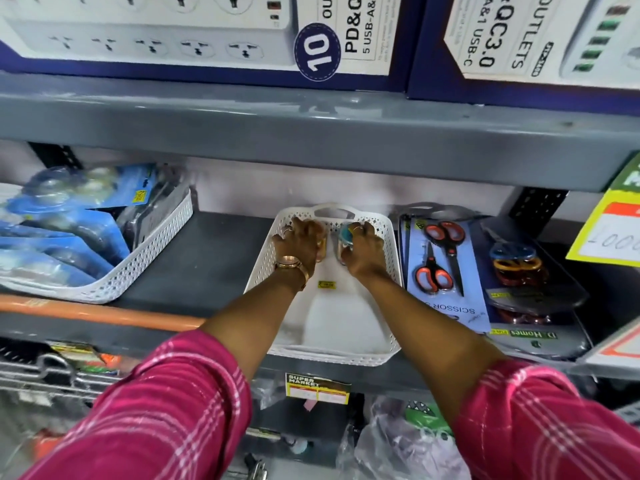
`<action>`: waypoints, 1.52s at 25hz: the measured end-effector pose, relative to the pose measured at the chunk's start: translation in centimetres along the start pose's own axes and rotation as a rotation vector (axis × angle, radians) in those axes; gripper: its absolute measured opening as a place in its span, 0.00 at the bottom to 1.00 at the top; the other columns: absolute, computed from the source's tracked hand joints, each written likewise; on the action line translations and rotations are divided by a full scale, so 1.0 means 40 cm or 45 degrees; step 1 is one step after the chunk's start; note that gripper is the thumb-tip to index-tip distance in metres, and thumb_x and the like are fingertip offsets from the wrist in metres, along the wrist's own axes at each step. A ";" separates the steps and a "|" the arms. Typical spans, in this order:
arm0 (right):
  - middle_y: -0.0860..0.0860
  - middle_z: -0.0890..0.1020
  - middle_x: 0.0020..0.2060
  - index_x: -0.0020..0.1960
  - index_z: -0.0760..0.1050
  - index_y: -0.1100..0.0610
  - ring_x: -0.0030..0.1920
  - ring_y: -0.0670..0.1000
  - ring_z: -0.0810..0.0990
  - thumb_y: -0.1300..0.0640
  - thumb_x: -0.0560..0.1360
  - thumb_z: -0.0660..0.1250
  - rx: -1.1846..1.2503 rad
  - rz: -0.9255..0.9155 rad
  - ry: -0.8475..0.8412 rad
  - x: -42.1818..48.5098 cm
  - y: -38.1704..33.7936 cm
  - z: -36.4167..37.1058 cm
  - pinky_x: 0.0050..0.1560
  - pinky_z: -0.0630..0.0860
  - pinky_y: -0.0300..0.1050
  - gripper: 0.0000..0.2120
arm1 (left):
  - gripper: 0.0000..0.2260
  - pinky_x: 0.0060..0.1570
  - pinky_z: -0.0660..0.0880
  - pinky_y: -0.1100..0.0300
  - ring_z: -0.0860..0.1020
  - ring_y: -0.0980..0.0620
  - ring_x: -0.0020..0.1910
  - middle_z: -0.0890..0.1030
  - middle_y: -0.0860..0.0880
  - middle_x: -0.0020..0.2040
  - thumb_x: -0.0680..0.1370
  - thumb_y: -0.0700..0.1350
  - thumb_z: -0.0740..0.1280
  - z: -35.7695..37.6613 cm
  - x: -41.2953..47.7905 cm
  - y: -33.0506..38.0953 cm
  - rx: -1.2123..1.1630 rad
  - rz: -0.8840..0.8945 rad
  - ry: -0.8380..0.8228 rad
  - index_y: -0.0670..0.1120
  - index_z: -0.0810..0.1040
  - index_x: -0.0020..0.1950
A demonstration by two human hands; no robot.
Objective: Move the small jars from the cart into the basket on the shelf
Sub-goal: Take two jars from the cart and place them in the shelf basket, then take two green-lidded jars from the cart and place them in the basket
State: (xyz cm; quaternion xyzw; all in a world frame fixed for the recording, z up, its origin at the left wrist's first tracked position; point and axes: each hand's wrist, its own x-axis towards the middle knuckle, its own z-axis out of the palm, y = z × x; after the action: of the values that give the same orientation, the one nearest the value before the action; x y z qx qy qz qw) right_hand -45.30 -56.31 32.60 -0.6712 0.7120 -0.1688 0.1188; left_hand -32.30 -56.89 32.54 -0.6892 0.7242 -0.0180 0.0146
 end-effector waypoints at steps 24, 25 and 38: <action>0.60 0.75 0.64 0.65 0.72 0.62 0.65 0.63 0.72 0.60 0.77 0.62 -0.106 -1.125 -1.069 -0.899 -0.700 0.621 0.65 0.70 0.56 0.17 | 0.26 0.64 0.66 0.47 0.72 0.42 0.66 0.73 0.45 0.69 0.74 0.49 0.64 0.393 -1.079 -0.738 -0.411 -1.043 -0.070 0.48 0.68 0.71; 0.60 0.74 0.65 0.65 0.71 0.61 0.66 0.63 0.71 0.58 0.77 0.63 -0.216 -1.120 -1.164 -0.918 -0.703 0.670 0.65 0.71 0.55 0.18 | 0.26 0.66 0.66 0.47 0.71 0.41 0.67 0.72 0.44 0.70 0.74 0.50 0.64 0.445 -1.107 -0.755 -0.420 -1.076 -0.176 0.47 0.66 0.72; 0.60 0.58 0.77 0.79 0.51 0.55 0.76 0.64 0.58 0.56 0.70 0.74 -0.738 -1.337 -1.183 -1.044 -0.638 1.225 0.72 0.63 0.61 0.46 | 0.39 0.73 0.60 0.37 0.54 0.36 0.78 0.54 0.37 0.79 0.74 0.38 0.66 0.964 -1.299 -0.890 -0.524 -0.996 -0.735 0.46 0.48 0.80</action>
State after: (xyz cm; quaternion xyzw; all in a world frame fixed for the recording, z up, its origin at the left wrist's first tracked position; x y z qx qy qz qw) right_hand 0.40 -19.78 -4.42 -0.9284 0.1917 0.2907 0.1295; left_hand 7.55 -6.98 -4.54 -0.8735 0.3678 0.3110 0.0700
